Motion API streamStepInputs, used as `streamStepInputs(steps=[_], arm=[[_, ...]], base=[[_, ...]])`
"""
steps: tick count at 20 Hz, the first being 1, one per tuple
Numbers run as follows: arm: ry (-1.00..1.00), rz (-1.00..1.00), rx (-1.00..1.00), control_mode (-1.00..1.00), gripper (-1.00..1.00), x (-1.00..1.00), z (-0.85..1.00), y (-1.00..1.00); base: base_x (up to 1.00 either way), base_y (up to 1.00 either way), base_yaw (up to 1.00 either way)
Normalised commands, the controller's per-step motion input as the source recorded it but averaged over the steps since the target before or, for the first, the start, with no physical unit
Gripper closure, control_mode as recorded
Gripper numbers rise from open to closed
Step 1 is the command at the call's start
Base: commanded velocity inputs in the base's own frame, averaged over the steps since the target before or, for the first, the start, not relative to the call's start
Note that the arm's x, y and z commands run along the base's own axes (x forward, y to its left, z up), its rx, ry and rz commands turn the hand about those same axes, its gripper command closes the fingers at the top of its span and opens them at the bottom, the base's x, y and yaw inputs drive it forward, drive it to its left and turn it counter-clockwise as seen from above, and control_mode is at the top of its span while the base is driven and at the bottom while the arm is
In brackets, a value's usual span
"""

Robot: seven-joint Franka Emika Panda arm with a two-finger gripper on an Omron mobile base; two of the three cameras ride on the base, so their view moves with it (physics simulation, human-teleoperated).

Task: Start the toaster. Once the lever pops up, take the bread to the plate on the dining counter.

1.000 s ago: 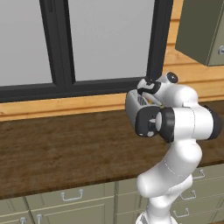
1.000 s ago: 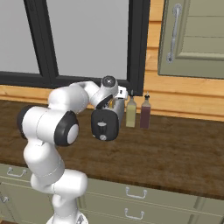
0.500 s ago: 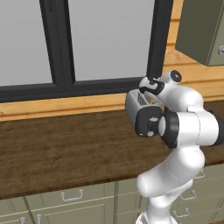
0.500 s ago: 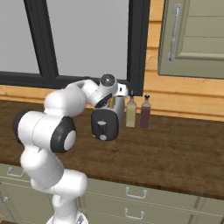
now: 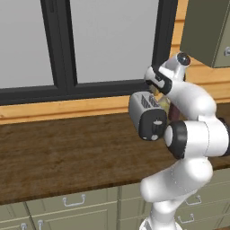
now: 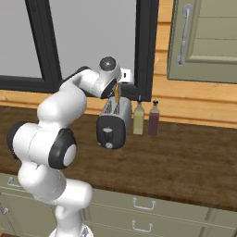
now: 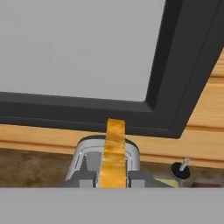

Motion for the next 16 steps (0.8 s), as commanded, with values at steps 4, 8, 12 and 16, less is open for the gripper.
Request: streamStepInputs(steps=[4, 8, 12, 16], arm=[[0.00, 0.00, 0.00, -1.00, 1.00, -0.56, 0.87, 0.03], [0.00, 0.00, 0.00, -1.00, 1.00, -0.79, 0.70, 0.00], [0.00, 0.00, 0.00, -1.00, 1.00, -0.59, 0.57, 0.00], [0.00, -0.01, 0.00, -1.00, 1.00, -0.34, 0.47, 0.00]], base=[[0.00, 0.00, 0.00], [0.00, 0.00, 0.00], [0.00, 0.00, 0.00], [0.00, 0.00, 0.00]])
